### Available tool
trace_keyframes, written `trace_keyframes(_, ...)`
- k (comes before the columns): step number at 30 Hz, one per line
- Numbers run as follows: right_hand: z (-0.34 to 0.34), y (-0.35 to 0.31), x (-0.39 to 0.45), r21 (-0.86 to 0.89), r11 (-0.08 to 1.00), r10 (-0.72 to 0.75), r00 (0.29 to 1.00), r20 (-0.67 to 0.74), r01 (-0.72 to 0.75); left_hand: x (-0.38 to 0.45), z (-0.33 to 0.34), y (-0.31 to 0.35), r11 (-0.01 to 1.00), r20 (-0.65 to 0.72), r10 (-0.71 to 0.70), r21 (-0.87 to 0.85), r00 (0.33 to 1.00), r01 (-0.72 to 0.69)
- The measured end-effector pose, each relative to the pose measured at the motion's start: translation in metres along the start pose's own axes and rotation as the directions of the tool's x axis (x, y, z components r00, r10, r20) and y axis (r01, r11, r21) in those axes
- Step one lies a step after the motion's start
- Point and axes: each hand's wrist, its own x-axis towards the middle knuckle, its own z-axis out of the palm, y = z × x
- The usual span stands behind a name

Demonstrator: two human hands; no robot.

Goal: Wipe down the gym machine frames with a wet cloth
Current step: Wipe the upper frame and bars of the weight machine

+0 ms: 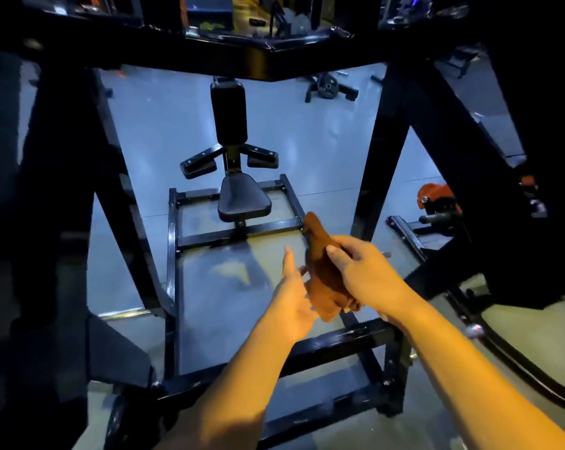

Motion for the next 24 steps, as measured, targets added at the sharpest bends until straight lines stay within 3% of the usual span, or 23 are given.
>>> trace_keyframes(4, -0.006, 0.005, 0.024, 0.048, 0.995, 0.091, 0.995, 0.042, -0.093, 0.019, -0.002, 0.008, 0.995, 0.055, 0.094, -0.043, 0.994, -0.092)
trace_keyframes(10, -0.03, 0.022, 0.064, -0.255, 0.966, -0.058, 0.995, -0.08, 0.036, 0.024, 0.019, 0.039, 0.97, -0.005, 0.237, 0.054, 0.971, -0.237)
trace_keyframes(12, -0.035, 0.023, 0.073, -0.123, 0.992, -0.017, 0.999, -0.043, 0.011, 0.023, 0.028, 0.05, 0.953, -0.011, 0.291, 0.089, 0.957, -0.289)
trace_keyframes(14, -0.046, 0.014, 0.077, 0.192, 0.975, 0.089, 0.986, 0.139, -0.115, 0.018, 0.034, 0.062, 0.938, 0.029, 0.318, 0.138, 0.948, -0.319)
trace_keyframes(16, -0.054, 0.008, 0.082, 0.332, 0.926, 0.084, 0.957, 0.277, -0.177, 0.008, 0.043, 0.077, 0.927, 0.073, 0.309, 0.198, 0.948, -0.317)
trace_keyframes(19, -0.054, 0.006, 0.096, 0.402, 0.912, 0.023, 0.99, 0.14, -0.078, 0.003, 0.052, 0.091, 0.908, 0.015, 0.312, 0.29, 0.95, -0.303)
trace_keyframes(22, -0.047, 0.002, 0.109, 0.234, 0.97, -0.037, 0.994, -0.101, 0.06, 0.008, 0.065, 0.093, 0.796, -0.125, 0.443, 0.511, 0.888, -0.325)
trace_keyframes(24, -0.044, -0.004, 0.114, 0.2, 0.971, -0.112, 0.987, -0.118, 0.134, 0.013, 0.07, 0.093, 0.771, -0.146, 0.486, 0.535, 0.862, -0.344)
